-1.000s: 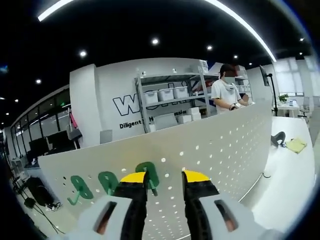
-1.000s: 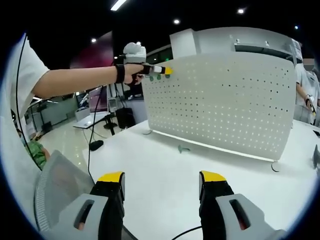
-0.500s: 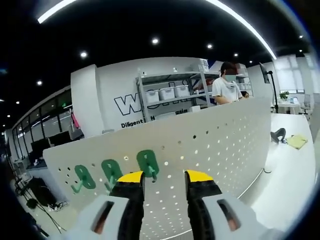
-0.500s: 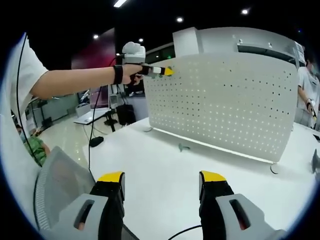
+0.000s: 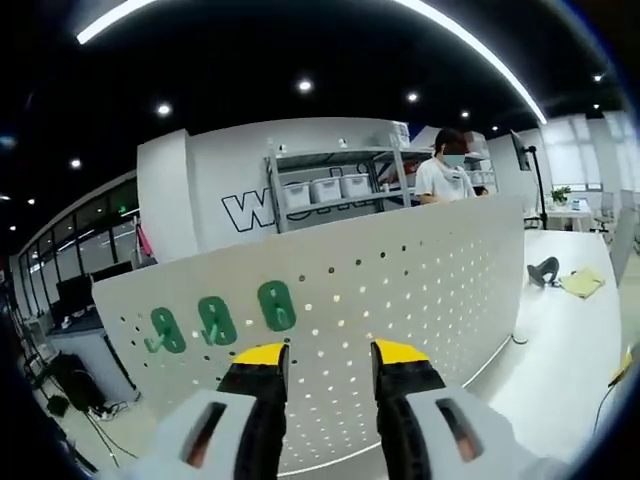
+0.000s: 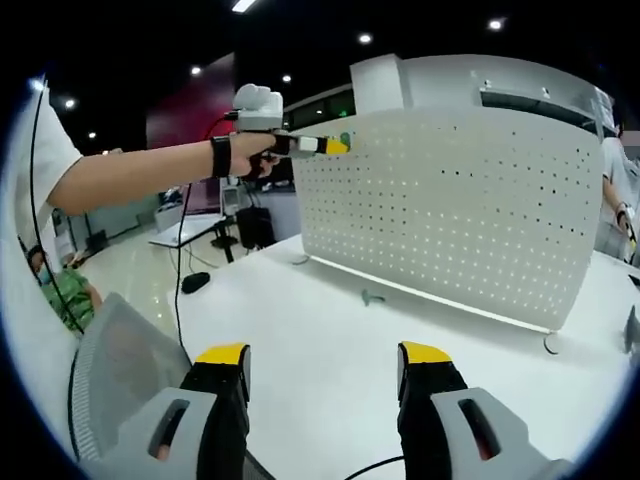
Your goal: Insert the hook assembly into the mounting plate slot until the hook locks in place.
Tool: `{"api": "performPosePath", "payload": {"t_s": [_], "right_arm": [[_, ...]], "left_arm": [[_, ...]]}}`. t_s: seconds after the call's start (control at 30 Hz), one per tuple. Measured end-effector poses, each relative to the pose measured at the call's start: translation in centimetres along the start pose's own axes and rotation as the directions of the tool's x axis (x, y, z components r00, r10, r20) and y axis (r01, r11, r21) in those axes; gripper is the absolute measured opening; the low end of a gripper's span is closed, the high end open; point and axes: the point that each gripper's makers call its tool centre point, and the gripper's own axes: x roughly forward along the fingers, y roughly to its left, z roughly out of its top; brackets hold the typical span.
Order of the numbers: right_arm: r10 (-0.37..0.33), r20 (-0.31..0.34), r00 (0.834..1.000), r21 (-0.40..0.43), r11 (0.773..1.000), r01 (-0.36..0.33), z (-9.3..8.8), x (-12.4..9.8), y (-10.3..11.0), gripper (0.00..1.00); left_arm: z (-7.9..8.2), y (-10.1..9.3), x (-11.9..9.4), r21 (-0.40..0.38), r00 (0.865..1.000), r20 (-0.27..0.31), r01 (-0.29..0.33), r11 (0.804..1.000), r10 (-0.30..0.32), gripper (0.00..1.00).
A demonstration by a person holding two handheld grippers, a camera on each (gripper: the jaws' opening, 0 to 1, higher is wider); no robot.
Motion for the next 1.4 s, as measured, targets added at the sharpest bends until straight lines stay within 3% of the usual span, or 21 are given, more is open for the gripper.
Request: {"api": "performPosePath", "payload": {"t_s": [0.5,0.9,1.4], "right_arm": [[0.030,-0.012,0.999,-0.017,0.999,-0.030,0.2,0.9,0.8,0.59],[0.029,-0.010,1.000,-0.018,0.999,-0.029,0.6,2.1,1.4,0.57],[0.003,-0.012,1.000,-0.013,1.000,-0.003,0.9,4.1,2.7,0.58]], "left_arm": [[-1.2,-1.4,-2.9,-0.031,0.999,-0.014,0.036,0.999,-0.036,0.35],[-0.3,-2.5,-5.0,-0.016,0.996,0.023,0.084,0.996,-0.084,0.38],[-3.1,-4.0,-7.9,-0.048,0.982,0.013,0.188,0.981,-0.188,0.53]]}}
